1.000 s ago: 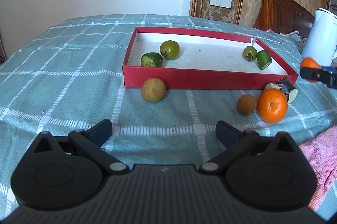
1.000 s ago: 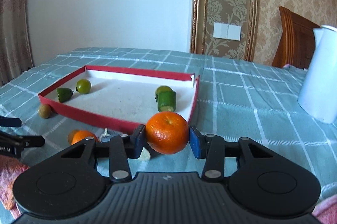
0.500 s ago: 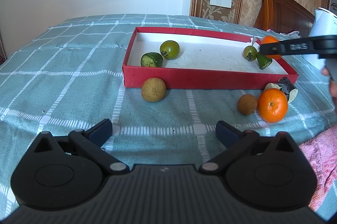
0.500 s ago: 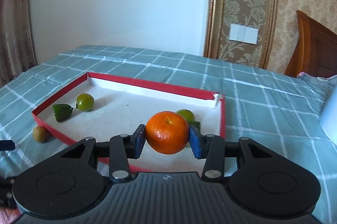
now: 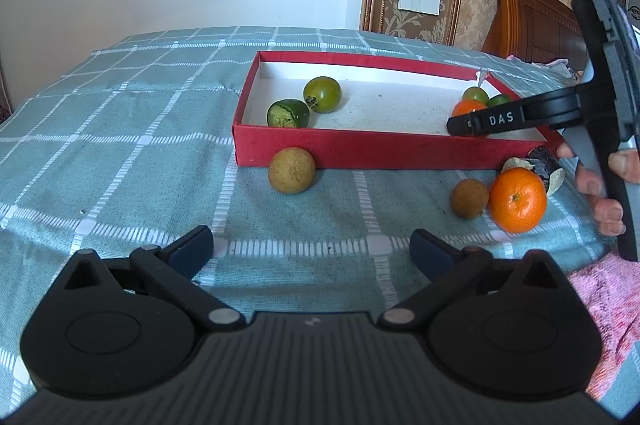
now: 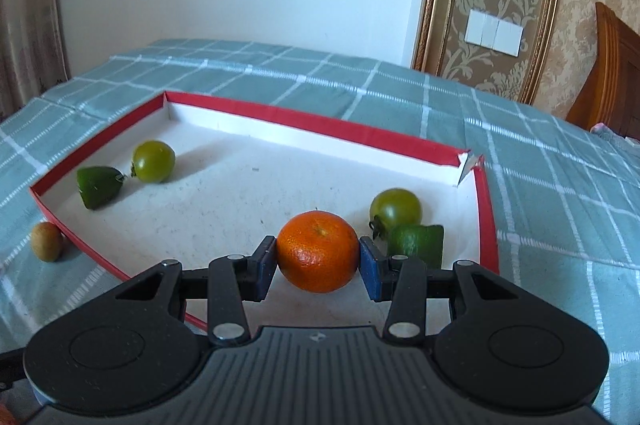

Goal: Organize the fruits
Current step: 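Carry the mandarin into the tray and open the right gripper, then grasp the brown round fruit beside the tray with the left gripper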

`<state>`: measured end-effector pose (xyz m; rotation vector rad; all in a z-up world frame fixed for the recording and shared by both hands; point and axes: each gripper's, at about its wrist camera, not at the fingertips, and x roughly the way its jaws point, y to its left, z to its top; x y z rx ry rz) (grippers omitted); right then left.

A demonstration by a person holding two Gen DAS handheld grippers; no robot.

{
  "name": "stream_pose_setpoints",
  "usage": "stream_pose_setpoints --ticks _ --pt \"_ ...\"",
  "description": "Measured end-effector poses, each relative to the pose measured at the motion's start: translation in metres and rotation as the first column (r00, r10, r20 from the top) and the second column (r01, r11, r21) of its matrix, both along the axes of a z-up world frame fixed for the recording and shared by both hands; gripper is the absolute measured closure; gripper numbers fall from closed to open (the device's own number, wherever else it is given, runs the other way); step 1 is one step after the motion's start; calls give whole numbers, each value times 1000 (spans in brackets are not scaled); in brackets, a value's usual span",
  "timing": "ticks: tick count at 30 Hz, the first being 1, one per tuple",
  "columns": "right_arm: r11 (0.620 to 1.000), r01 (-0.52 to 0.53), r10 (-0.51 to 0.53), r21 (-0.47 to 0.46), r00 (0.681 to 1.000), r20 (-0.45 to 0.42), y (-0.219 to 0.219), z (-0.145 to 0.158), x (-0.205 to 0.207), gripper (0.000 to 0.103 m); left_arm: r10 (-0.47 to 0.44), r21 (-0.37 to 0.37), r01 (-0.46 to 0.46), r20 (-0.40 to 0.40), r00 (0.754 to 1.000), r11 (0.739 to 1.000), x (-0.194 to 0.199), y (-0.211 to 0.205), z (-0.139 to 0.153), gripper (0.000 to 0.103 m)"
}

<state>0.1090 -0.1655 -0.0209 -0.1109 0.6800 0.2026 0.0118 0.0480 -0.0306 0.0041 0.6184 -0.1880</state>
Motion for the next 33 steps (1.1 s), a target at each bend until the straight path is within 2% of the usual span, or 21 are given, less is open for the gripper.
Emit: stream_pose_setpoints --ticks 14,19,25,27,30,33 --pt "1000 -1 1 25 1000 2 -5 0 -2 59 1 11 -1 -3 1000 1000 1 -1 0 0" --pt "1000 -12 11 22 1000 19 -4 3 -8 45 1 14 -1 -3 1000 1000 1 -1 -1 0" --pt "999 -15 12 53 999 47 -11 11 -23 43 4 21 -4 -2 1000 1000 1 -1 -1 0" --pt "998 -14 9 62 997 77 -16 17 -35 43 5 21 -5 -2 1000 1000 1 -1 -1 0" --pt "996 5 -17 85 990 138 -26 25 -58 27 15 25 -15 -1 1000 1000 1 0 -1 0" --pt "994 8 -29 107 981 194 -35 27 -80 25 16 27 -16 -2 1000 999 1 0 -1 0"
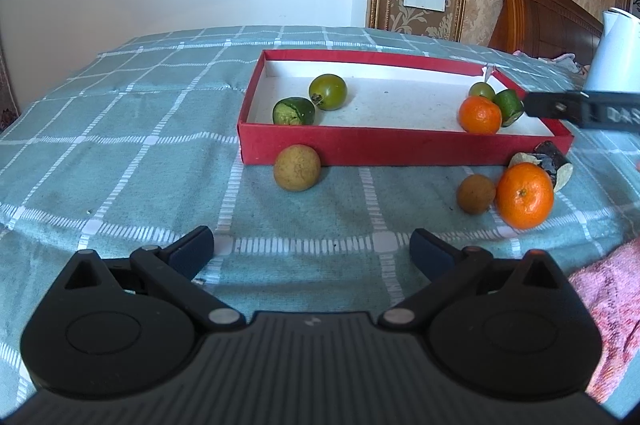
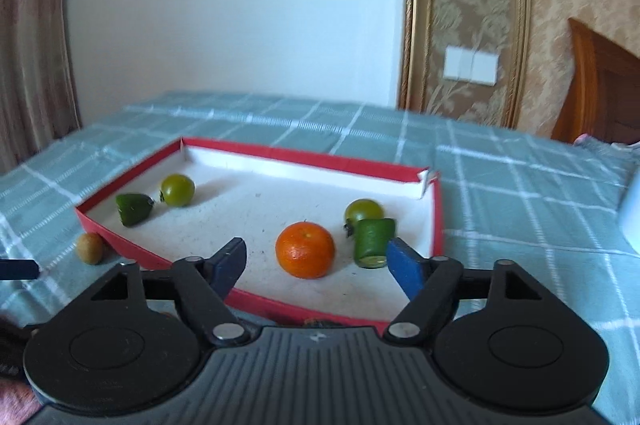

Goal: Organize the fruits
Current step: 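Grasp the brown round fruit beside the tray with the left gripper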

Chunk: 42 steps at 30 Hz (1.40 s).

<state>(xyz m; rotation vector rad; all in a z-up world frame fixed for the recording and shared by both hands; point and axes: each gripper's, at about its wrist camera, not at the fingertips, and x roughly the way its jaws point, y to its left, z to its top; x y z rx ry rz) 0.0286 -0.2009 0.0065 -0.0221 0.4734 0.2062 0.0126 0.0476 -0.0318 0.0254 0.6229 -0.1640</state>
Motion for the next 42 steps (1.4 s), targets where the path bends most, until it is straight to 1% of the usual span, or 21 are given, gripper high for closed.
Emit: stream_pose_setpoints --ticks 2,5,7,9,11,12,13,15,16,17,18,20,21,22,23,25,26,29,35,42 --pt "1000 5 -5 16 1000 6 -5 -3 -9 25 0 4 0 -1 1000 1000 0 -1 0 0" --pt "999 -25 25 44 1000 -17 -8 -7 -16 25 6 4 -6 0 1000 1000 -1 -2 0 0" --pt "998 -38 39 57 999 -21 -7 -8 -20 25 55 10 -55 -3 998 998 2 -2 1 0" --pt "998 -39 40 47 999 -23 -5 -10 -22 25 75 -2 -75 -12 997 997 6 -1 4 0" --pt "999 -35 36 40 999 -25 -3 -13 -24 25 65 -12 -65 3 998 998 9 -2 9 2" --pt "999 -34 35 39 999 -27 -2 -14 -26 25 65 -3 -65 11 998 998 12 -3 12 5" --pt "999 -34 35 39 999 -30 -2 -15 -26 25 62 12 -62 14 998 998 15 -4 14 10" --pt "999 -27 28 35 999 -28 -1 -16 -27 25 55 38 -55 6 998 998 24 -8 16 16" --pt "999 -22 22 34 999 -25 -1 -16 -28 25 55 49 -55 5 998 997 28 -9 16 23" --pt "999 -17 18 35 1000 -25 -2 -17 -27 25 62 56 -62 3 998 997 32 -9 15 27" --pt "999 -15 16 39 999 -28 -3 -17 -27 24 69 53 -69 -2 998 996 36 -9 14 32" --pt "999 -12 14 45 999 -32 -3 -17 -27 24 69 33 -68 -21 997 997 45 -5 11 35" --pt "999 -11 12 46 999 -33 -3 -17 -27 24 70 30 -69 -9 998 997 46 -4 11 40" --pt "999 -10 12 46 999 -33 -3 -18 -27 23 70 37 -70 0 998 997 47 -4 11 50" --pt "999 -10 12 45 999 -34 -3 -18 -27 23 66 42 -66 8 998 997 48 -5 11 55" --pt "999 -14 15 42 999 -37 -2 -18 -27 23 43 38 -43 18 999 998 48 -5 10 73" --pt "999 -14 16 39 999 -38 -2 -18 -27 23 24 37 -24 26 999 999 47 -7 10 76" --pt "1000 -14 15 26 999 -34 1 -19 -28 23 15 58 -17 31 999 998 45 -11 10 77" --pt "1000 -7 7 9 1000 -22 3 -18 -28 23 17 55 -19 33 999 998 42 -11 11 77" --pt "1000 8 -7 8 999 -41 1 -20 -25 23 -38 29 37 61 997 999 36 -20 29 77"
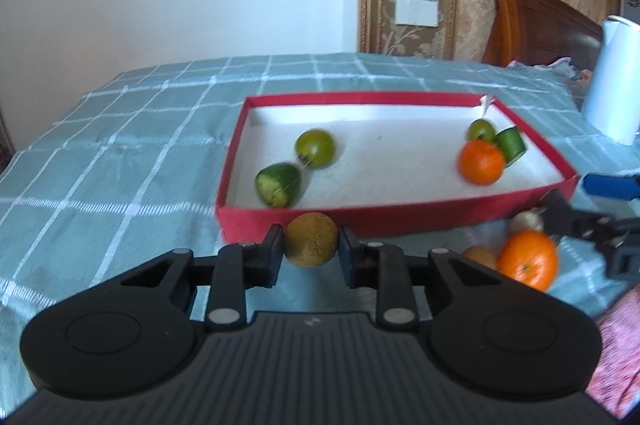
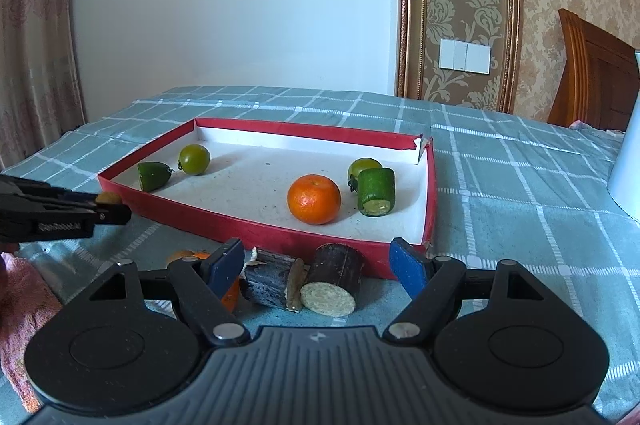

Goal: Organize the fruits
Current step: 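Grasp the brown round fruit beside the tray with the left gripper, then lower the brown fruit into the tray and open the left gripper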

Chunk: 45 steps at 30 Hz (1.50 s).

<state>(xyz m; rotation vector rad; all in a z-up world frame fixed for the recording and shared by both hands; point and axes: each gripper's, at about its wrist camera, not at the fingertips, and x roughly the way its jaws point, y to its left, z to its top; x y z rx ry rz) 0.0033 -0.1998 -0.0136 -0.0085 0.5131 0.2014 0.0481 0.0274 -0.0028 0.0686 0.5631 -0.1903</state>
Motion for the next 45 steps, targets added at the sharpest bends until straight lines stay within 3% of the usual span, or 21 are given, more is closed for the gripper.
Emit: stream_pose_setpoints --ticks 6,10,28,45 --pt "1000 12 -12 20 1000 -14 -3 0 2 23 -14 8 14 21 1000 1000 15 -11 13 77" --pt "1000 10 -10 21 1000 -23 -3 0 3 23 -16 -25 16 -1 1000 1000 32 -13 13 77" --pt "1000 -2 3 18 999 -38 1 -1 3 23 -6 27 7 -62 998 1000 85 -31 -11 77" --pt "1000 9 -9 10 999 -37 1 -2 3 18 -9 54 11 -33 999 998 86 -35 -15 71"
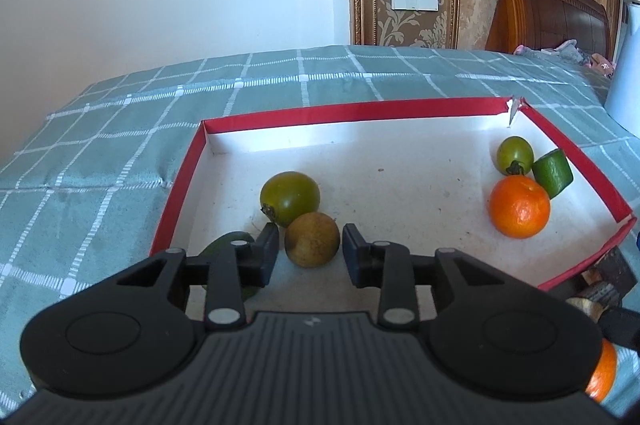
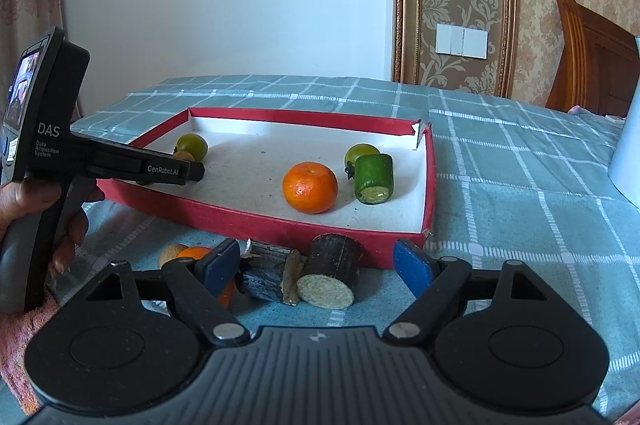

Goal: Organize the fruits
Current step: 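Lower the brown fruit into the tray and open the left gripper, then grasp the second mandarin on the table with the right gripper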

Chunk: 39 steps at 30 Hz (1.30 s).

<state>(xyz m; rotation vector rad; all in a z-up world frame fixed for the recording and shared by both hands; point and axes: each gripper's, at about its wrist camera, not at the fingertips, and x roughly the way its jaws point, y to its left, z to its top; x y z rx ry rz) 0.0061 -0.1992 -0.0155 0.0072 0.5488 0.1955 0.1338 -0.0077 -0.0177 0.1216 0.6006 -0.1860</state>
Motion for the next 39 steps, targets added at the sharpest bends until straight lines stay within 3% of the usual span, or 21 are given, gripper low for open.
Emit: stream_pose_setpoints --ticks 14,20,22,30,34,35,37,39 --pt "1000 6 -6 -4 1000 1 -2 0 1 14 -16 4 16 22 1000 1000 -27 4 13 51" --pt "1000 9 -9 0 1000 1 -3 0 0 13 -1 -45 3 52 999 999 -59 19 21 44" --pt "1000 9 -9 4 1000 1 -4 0 0 13 16 -64 -12 72 997 998 -72 25 20 37" --pt "999 35 -35 -8 999 17 -6 0 1 13 18 -109 -14 36 999 994 -91 37 8 36" --pt "998 64 -64 -11 996 64 -11 4 -6 13 29 -74 -27 28 999 997 -93 34 -1 26" --pt "997 72 -71 -6 995 76 -13 6 -9 13 27 -76 -25 24 999 997 -93 34 -1 24" --pt "996 84 -85 16 992 89 -21 8 -18 13 17 -91 -15 20 1000 996 -93 36 -2 13" --pt "996 80 -84 46 993 88 -31 9 -29 13 14 -101 -14 -3 1000 995 -90 37 -4 11"
